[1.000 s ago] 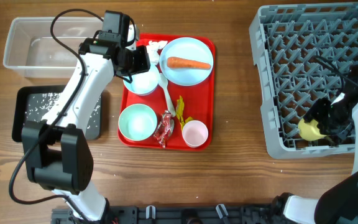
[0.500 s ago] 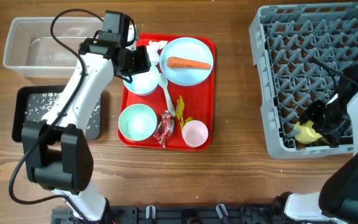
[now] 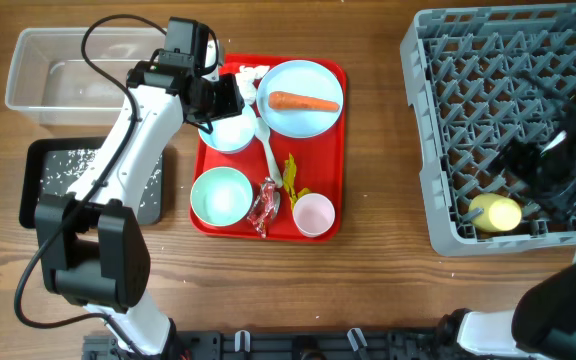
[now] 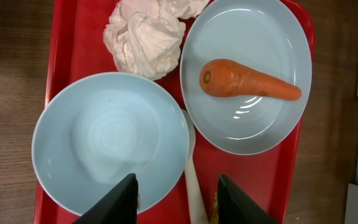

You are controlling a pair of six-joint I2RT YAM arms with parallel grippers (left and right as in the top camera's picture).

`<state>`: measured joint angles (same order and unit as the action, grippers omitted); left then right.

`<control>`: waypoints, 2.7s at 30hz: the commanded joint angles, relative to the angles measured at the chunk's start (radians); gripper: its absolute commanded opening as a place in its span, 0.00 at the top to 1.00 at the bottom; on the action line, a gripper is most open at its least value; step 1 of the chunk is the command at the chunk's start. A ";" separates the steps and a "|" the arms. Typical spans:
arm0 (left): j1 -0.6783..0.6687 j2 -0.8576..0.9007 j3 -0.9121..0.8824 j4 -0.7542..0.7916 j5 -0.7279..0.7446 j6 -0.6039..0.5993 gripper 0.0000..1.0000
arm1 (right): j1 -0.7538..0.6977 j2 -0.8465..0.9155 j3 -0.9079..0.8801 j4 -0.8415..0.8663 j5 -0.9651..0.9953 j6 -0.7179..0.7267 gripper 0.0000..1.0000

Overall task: Sort waste into correct bins and load items into the dishwasher rack
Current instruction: 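Grasp the pink cup with the left gripper and lift it, then hand the pink cup from the left gripper to the right gripper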

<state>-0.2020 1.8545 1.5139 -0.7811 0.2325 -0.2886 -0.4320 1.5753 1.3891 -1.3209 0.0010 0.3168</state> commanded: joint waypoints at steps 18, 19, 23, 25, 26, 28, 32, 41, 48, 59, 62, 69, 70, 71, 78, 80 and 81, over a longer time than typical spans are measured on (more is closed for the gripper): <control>-0.493 0.071 -0.009 -0.339 -0.105 0.223 0.64 | 0.237 -0.047 0.239 0.059 -0.129 -0.134 0.00; -0.492 0.076 -0.009 -0.340 -0.129 0.224 0.64 | 0.237 -0.041 0.238 0.060 -0.129 -0.134 0.00; -0.492 0.076 -0.009 -0.349 -0.163 0.224 0.71 | 0.237 -0.040 0.239 0.061 -0.129 -0.142 0.00; -0.492 0.074 -0.006 -0.350 -0.159 0.223 0.75 | 0.237 -0.040 0.238 0.066 -0.129 -0.142 0.00; -0.492 0.071 0.008 -0.359 -0.155 0.219 0.70 | 0.237 -0.040 0.238 0.072 -0.129 -0.142 0.00; -0.492 0.061 0.091 -0.410 -0.151 0.197 0.65 | 0.237 -0.040 0.238 0.076 -0.129 -0.142 0.00; -0.492 0.040 0.194 -0.487 -0.153 0.198 0.55 | 0.237 -0.040 0.238 0.075 -0.129 -0.147 0.00; -0.492 0.040 0.079 -0.399 -0.130 0.198 0.54 | 0.237 -0.040 0.238 0.078 -0.127 -0.188 0.00; -0.492 0.040 0.015 -0.334 -0.014 0.202 0.70 | 0.237 -0.040 0.238 0.078 -0.125 -0.187 0.00; -0.491 0.039 -0.077 -0.266 -0.016 0.179 0.96 | 0.237 -0.040 0.238 0.082 -0.126 -0.186 0.00; -0.451 0.013 -0.014 -0.292 0.010 0.122 0.96 | 0.237 -0.040 0.238 0.082 -0.139 -0.187 0.01; -0.161 -0.099 0.050 -0.206 0.543 0.127 0.96 | 0.237 -0.040 0.238 0.154 -0.717 -0.416 0.01; -0.110 -0.099 0.050 -0.171 0.666 0.140 0.96 | 0.237 -0.040 0.238 0.166 -0.821 -0.466 0.00; -0.068 -0.099 0.050 -0.131 0.781 0.165 0.96 | 0.237 -0.040 0.238 0.170 -0.922 -0.528 0.00; 0.007 -0.098 0.050 0.076 1.133 0.173 0.96 | 0.259 -0.019 0.129 0.346 -1.524 -0.705 0.02; 0.007 -0.098 0.050 0.111 1.166 0.173 0.96 | 0.277 -0.018 0.050 0.438 -1.573 -0.679 0.05; 0.007 -0.098 0.050 0.119 1.174 0.173 0.96 | 0.282 -0.018 0.023 0.468 -1.586 -0.670 0.05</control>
<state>-0.1955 1.7725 1.5497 -0.6872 1.2835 -0.1329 -0.1703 1.5394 1.4849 -0.9062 -1.4193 -0.3389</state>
